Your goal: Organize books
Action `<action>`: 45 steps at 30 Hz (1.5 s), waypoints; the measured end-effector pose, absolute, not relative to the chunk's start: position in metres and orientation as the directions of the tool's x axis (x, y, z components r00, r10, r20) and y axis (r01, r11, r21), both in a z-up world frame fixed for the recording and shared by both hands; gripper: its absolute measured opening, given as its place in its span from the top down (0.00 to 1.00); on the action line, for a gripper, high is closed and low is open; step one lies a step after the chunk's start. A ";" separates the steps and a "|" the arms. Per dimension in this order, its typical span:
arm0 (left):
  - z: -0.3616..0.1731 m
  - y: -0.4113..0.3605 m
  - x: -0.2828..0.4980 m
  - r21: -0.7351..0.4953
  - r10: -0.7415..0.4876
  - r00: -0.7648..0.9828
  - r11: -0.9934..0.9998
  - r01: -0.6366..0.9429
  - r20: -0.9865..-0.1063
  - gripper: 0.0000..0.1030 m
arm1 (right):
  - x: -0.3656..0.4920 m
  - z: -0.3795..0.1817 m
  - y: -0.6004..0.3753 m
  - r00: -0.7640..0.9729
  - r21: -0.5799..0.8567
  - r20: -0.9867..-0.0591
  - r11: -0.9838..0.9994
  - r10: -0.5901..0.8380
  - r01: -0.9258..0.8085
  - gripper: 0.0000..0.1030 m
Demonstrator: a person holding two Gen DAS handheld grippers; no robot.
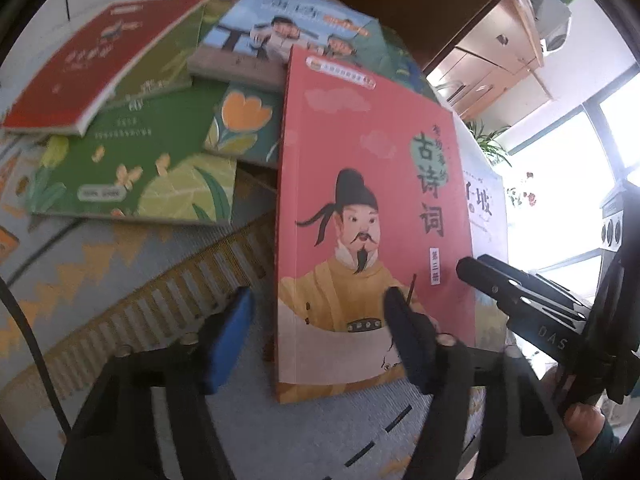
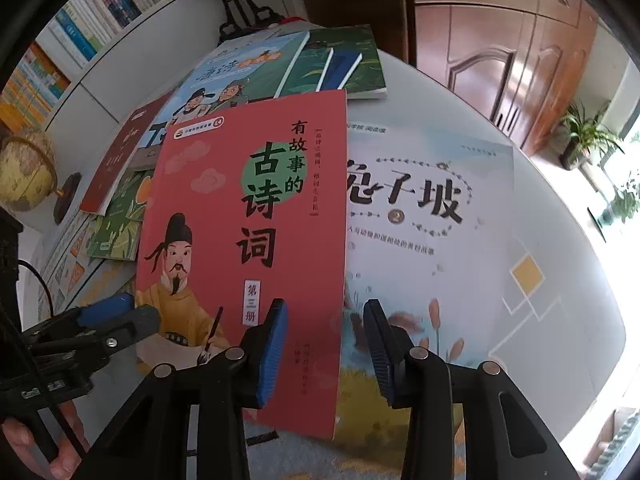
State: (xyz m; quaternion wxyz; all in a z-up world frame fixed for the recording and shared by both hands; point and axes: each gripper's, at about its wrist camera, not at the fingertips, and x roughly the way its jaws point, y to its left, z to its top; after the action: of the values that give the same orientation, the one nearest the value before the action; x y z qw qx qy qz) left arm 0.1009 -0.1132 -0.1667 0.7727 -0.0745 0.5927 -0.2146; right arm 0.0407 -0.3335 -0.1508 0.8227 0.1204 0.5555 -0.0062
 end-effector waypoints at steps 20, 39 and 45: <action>-0.111 -0.113 0.079 -0.492 -0.554 0.313 0.831 0.259 -0.772 0.50 | 0.054 -0.157 -0.336 0.392 0.309 -0.882 0.949 0.263 0.057 0.71; -0.159 -0.104 0.093 -0.894 -0.876 0.182 0.446 -0.049 -0.447 0.88 | 0.044 -0.157 -0.382 0.404 0.654 -0.724 0.742 0.559 0.144 0.42; -0.163 -0.106 0.095 -0.922 -0.907 0.167 0.375 -0.094 -0.386 0.88 | 0.039 -0.176 -0.400 0.422 0.804 -0.589 0.553 0.689 0.218 0.35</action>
State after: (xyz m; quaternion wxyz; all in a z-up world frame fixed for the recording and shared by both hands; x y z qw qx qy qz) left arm 0.0955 -0.1060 -0.1633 0.6163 -0.4512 0.5548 -0.3298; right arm 0.0395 -0.3995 -0.1759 0.7172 0.4435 0.5118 0.1642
